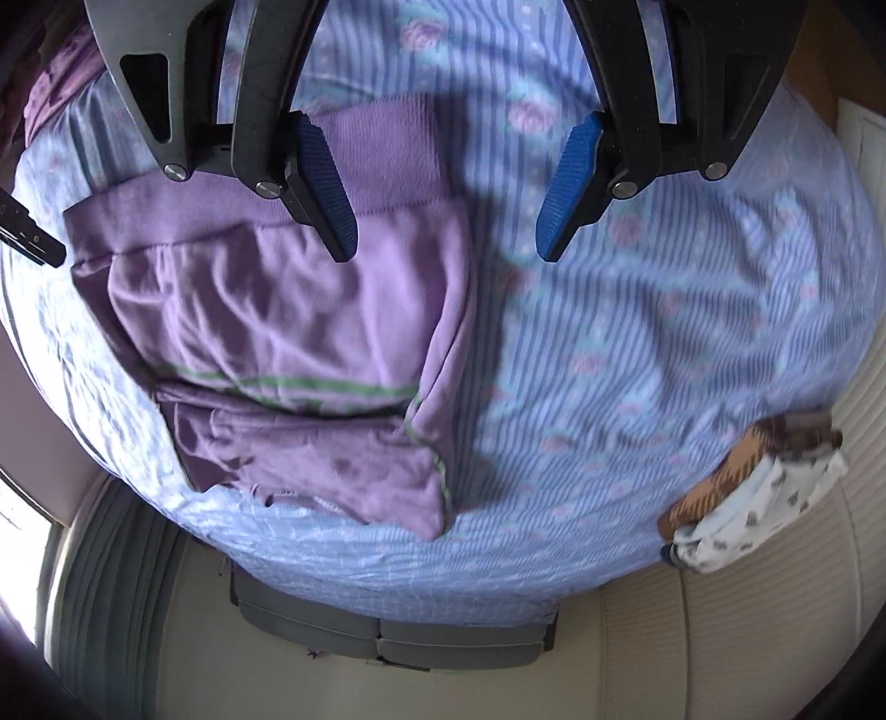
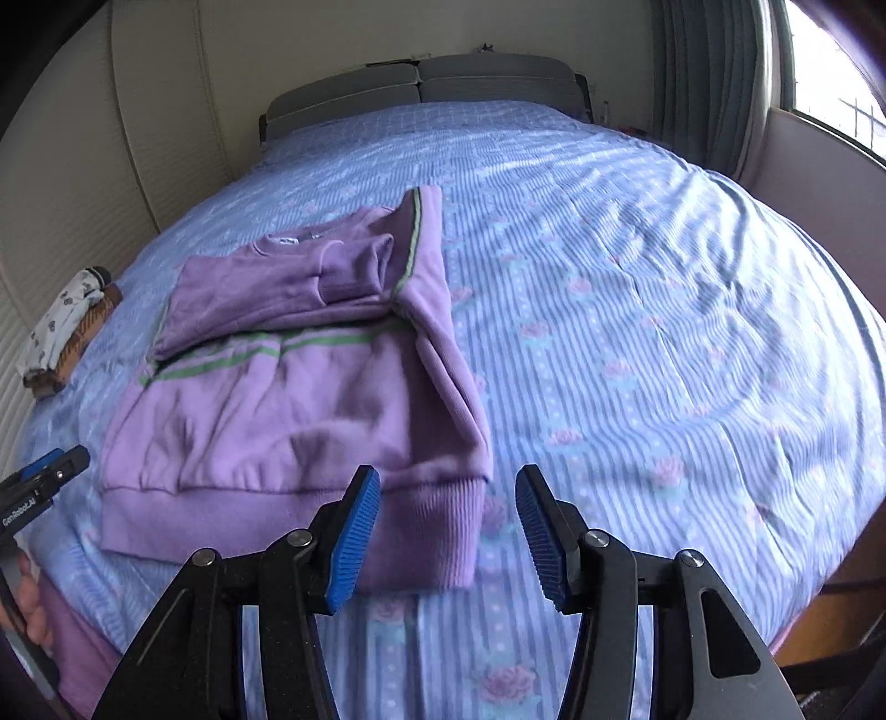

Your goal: Fold small clothes

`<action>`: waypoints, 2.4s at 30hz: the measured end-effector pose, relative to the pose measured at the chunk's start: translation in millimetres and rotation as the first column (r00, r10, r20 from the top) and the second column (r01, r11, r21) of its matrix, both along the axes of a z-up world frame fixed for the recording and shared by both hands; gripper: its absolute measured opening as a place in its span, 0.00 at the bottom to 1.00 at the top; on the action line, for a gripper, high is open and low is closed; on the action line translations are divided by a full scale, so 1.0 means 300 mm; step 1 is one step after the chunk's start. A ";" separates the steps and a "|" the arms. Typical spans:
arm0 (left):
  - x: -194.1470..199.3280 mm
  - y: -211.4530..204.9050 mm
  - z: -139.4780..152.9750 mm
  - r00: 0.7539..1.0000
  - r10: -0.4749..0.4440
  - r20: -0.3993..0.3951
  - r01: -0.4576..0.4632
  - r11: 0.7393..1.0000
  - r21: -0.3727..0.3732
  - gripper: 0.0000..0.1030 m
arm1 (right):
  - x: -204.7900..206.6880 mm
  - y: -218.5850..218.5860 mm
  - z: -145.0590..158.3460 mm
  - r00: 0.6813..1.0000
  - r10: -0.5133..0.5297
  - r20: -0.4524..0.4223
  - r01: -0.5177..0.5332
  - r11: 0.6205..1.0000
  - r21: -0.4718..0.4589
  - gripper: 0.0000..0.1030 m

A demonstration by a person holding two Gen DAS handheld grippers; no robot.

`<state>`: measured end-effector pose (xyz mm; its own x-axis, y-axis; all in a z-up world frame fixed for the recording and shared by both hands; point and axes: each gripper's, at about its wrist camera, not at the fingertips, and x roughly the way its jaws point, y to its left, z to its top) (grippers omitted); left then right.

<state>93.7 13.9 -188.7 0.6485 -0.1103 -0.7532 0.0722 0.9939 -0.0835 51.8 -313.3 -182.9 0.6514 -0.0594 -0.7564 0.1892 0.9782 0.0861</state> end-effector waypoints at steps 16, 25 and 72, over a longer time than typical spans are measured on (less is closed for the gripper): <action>-0.029 0.000 -0.151 0.997 -0.016 -0.077 0.007 0.994 -0.112 0.54 | 0.001 -0.028 -0.133 0.997 0.041 -0.063 -0.028 0.983 0.183 0.40; -0.041 -0.015 -0.170 0.994 -0.040 -0.105 0.024 0.989 -0.146 0.27 | 0.004 -0.036 -0.152 0.996 0.062 -0.063 -0.044 0.964 0.264 0.22; 0.659 0.017 0.313 0.985 0.082 0.153 -0.031 0.950 -0.311 0.08 | 0.534 -0.155 0.292 0.942 -0.149 0.302 -0.003 0.893 0.449 0.09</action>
